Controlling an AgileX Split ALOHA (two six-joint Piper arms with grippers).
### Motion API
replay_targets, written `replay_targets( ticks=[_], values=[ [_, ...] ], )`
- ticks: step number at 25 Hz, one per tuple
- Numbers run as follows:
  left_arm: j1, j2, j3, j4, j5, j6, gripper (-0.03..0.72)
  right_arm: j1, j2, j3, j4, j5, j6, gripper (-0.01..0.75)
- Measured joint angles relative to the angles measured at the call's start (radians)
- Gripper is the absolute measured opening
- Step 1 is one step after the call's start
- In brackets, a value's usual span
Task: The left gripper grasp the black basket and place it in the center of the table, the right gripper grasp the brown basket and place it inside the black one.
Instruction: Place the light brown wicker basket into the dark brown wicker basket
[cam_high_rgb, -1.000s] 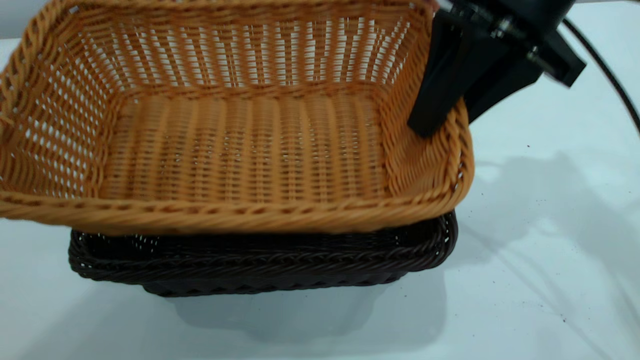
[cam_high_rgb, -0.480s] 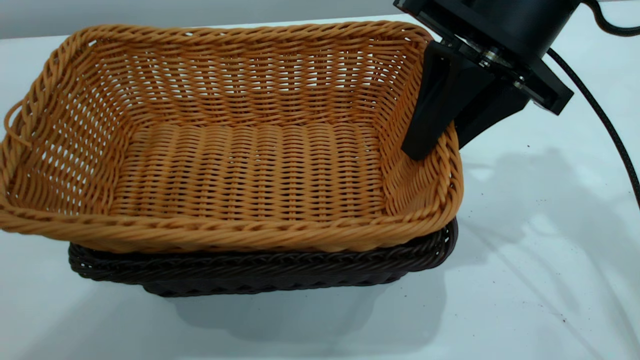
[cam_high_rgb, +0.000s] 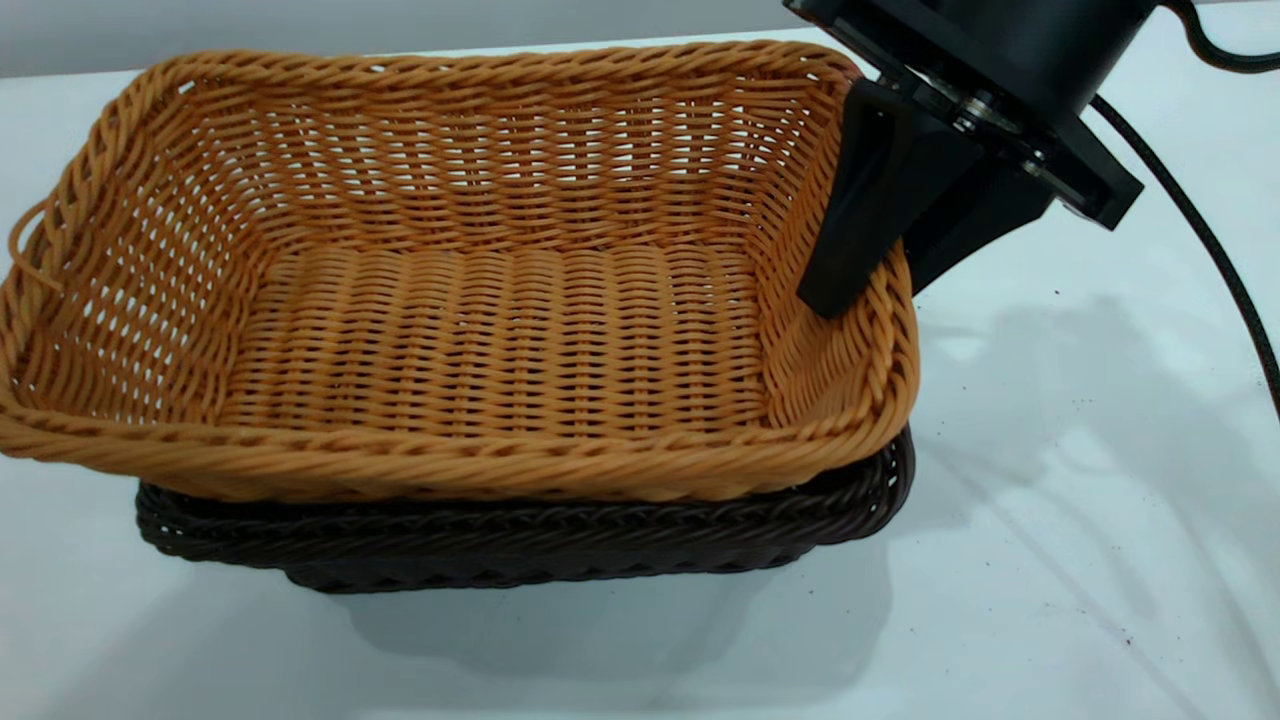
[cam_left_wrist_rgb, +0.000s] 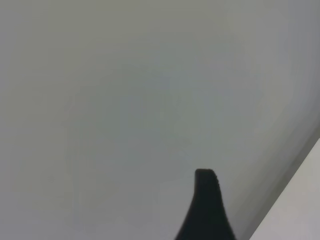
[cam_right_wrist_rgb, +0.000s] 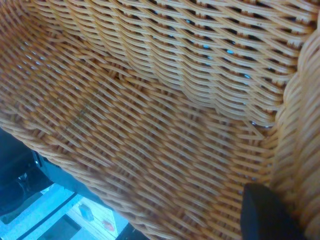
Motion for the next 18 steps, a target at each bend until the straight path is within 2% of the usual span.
replay_targets(
  ticks=[4, 9, 12, 18],
  values=[
    [0.0, 0.0, 0.0, 0.0, 0.003, 0.0, 0.481, 0.0, 0.0, 0.0, 0.003, 0.002, -0.009, 0.135],
    [0.0, 0.0, 0.0, 0.0, 0.003, 0.0, 0.481, 0.0, -0.006, -0.001, 0.011, 0.005, -0.028, 0.286],
    [0.0, 0.0, 0.0, 0.0, 0.004, 0.0, 0.481, 0.0, -0.016, -0.013, 0.009, 0.006, -0.029, 0.352],
    [0.0, 0.0, 0.0, 0.0, 0.004, -0.002, 0.481, 0.0, -0.015, -0.067, -0.008, 0.005, -0.013, 0.374]
  ],
)
